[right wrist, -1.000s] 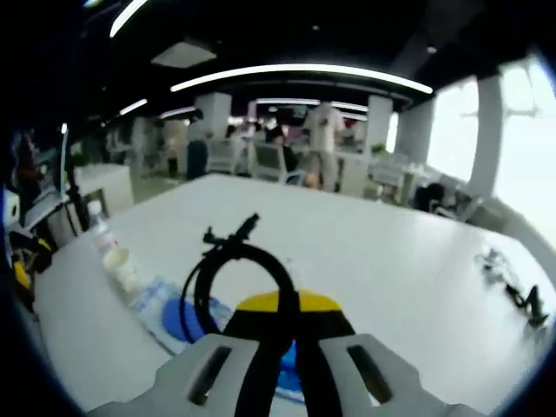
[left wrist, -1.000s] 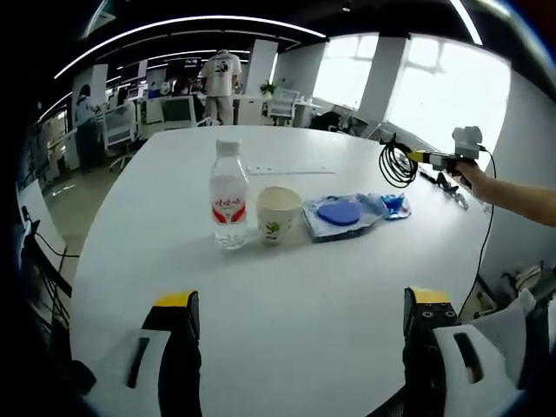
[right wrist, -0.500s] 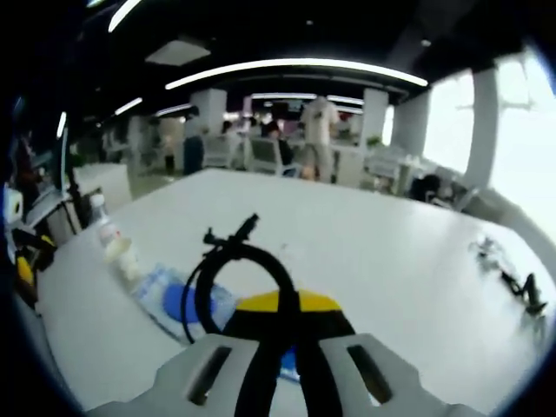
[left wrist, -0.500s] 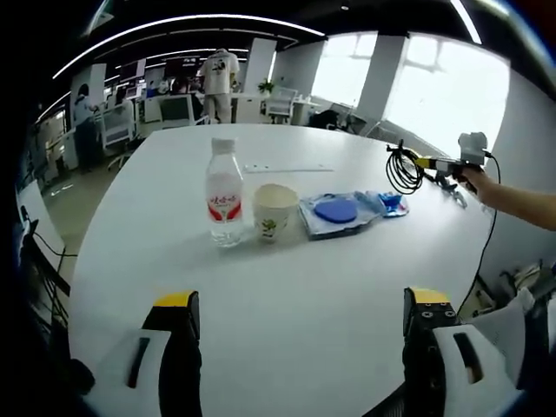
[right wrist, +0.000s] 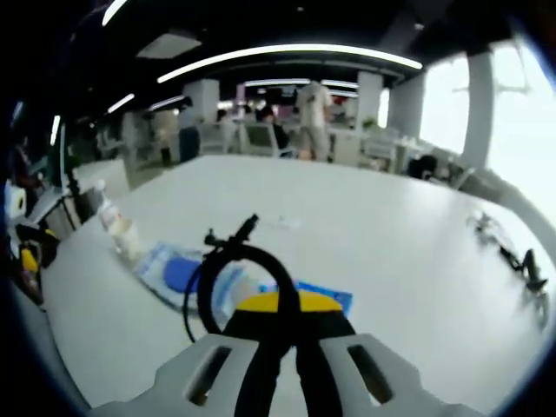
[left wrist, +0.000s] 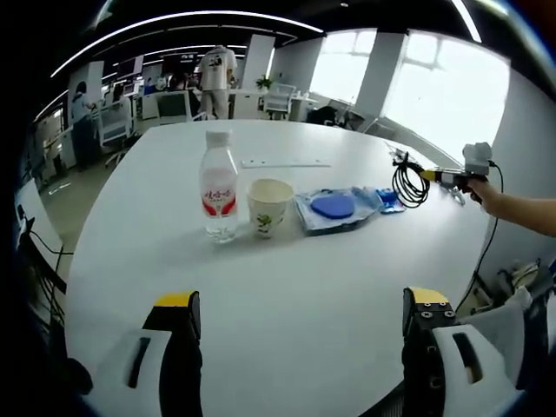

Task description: Arrange the tabletop items into an orderly group along one side of the table until the central work area is clear of visible clutter.

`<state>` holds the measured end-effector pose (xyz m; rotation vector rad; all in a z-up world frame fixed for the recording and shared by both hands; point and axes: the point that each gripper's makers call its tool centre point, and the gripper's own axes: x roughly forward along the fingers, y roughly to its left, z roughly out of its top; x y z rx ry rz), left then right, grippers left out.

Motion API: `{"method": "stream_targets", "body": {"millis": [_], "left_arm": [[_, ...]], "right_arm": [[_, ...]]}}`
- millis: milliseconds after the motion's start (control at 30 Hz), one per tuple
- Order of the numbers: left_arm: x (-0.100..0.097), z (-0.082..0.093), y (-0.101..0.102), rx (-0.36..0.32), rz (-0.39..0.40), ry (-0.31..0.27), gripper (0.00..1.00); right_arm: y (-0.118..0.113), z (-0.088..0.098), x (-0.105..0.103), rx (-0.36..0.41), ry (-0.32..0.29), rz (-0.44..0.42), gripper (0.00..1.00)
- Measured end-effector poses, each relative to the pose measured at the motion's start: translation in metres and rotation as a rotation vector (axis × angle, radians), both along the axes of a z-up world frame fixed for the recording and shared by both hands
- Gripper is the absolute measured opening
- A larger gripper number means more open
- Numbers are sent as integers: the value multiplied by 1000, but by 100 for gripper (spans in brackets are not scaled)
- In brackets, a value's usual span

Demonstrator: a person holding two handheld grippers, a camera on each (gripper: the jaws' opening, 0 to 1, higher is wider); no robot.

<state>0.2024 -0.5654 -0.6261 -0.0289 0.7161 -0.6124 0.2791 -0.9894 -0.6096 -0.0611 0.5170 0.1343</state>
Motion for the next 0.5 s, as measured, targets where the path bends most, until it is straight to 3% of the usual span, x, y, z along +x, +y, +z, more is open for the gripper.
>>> {"method": "stream_targets", "body": {"millis": [267,500], "left_arm": [[-1,-1,1,4,2,5,97],[-3,-1,2,6,6,8,97]], "right_arm": [[-2,-12,-10,9,35,-1,0],[-3,-33,-18,44,99,10,0]]}}
